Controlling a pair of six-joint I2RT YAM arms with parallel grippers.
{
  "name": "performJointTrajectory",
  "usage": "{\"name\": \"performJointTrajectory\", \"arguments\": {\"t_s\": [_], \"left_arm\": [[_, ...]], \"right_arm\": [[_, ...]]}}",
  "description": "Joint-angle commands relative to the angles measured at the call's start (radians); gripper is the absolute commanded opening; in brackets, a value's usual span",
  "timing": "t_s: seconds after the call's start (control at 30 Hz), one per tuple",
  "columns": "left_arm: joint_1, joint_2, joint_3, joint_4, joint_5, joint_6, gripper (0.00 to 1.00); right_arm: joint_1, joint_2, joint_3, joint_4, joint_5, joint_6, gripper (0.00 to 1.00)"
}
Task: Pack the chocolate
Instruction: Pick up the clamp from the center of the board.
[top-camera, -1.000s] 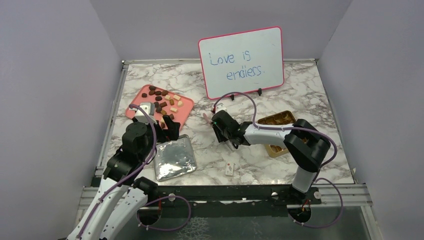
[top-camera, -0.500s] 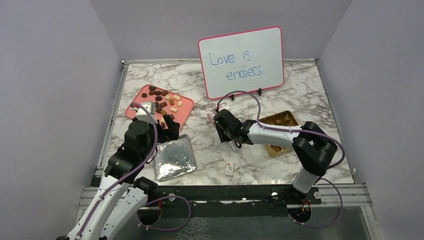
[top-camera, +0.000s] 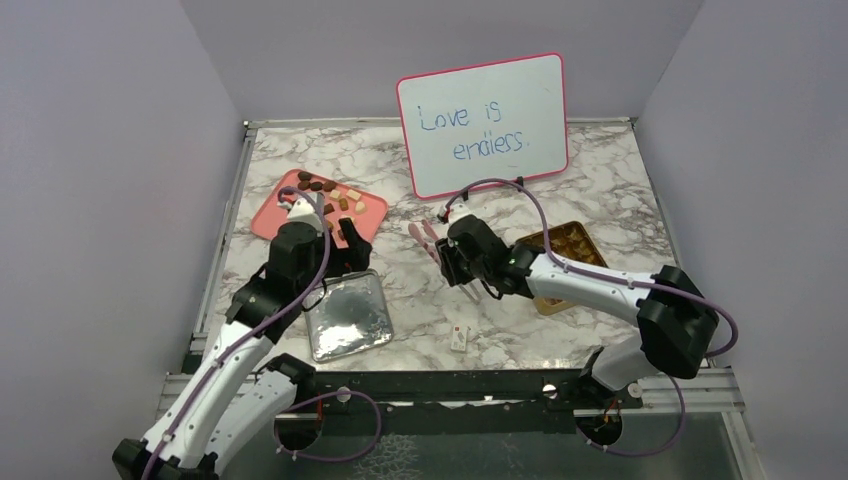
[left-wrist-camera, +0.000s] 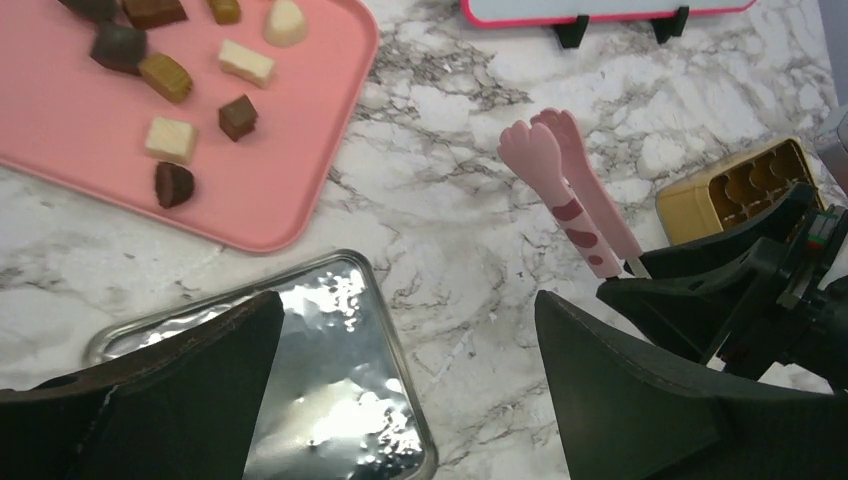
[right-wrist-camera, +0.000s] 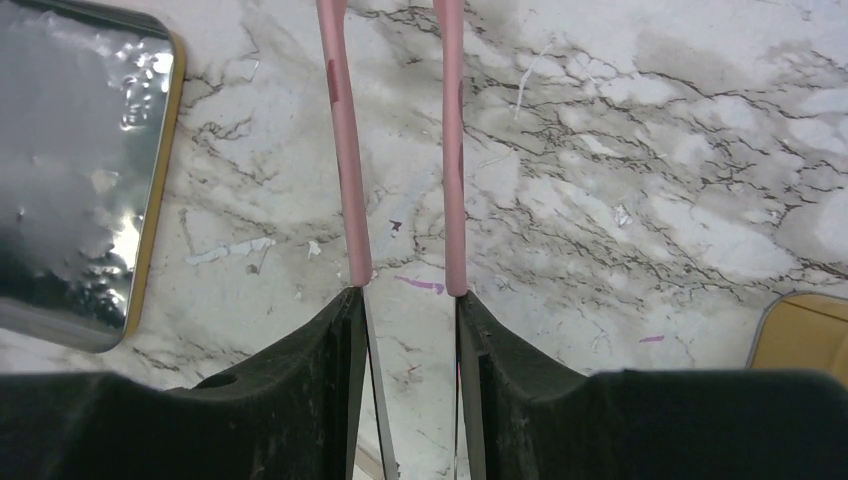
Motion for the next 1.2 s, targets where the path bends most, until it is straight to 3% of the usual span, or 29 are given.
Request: {"name": "performJointTrajectory", "arguments": {"t_s": [0.0, 0.33, 0.47, 0.6, 1.0, 1.17], "left_arm": [[0.007, 0.118, 0.04, 0.109, 0.179, -0.114, 0.96], [0.008, 0.433, 0.145, 0.265, 0.331, -0.141, 0.97], [0.009, 0.544, 0.165, 0.259, 0.34, -0.136, 0.96], [0.009, 0.617, 0.194, 0.168, 0.315, -0.092, 0.94], [0.01, 0.534, 0.111, 0.142, 0.269, -0.099, 0.93], [0.01, 0.414, 0.117, 0.125, 0.241, -0.11, 0.94]], "right_arm": [[0.009, -0.038, -0.027, 0.085, -0.1, -0.055, 0.41], [0.03, -0.163, -0.103, 0.225, -0.197, -0.096, 0.4], [0.031, -0.211, -0.119, 0.264, -0.214, -0.105, 0.4], [0.031, -0.233, -0.11, 0.197, -0.163, -0.083, 0.41], [0.031, -0.255, -0.088, 0.107, -0.136, -0.075, 0.41], [0.03, -0.239, -0.084, 0.113, -0.178, -0.1, 0.42]]}}
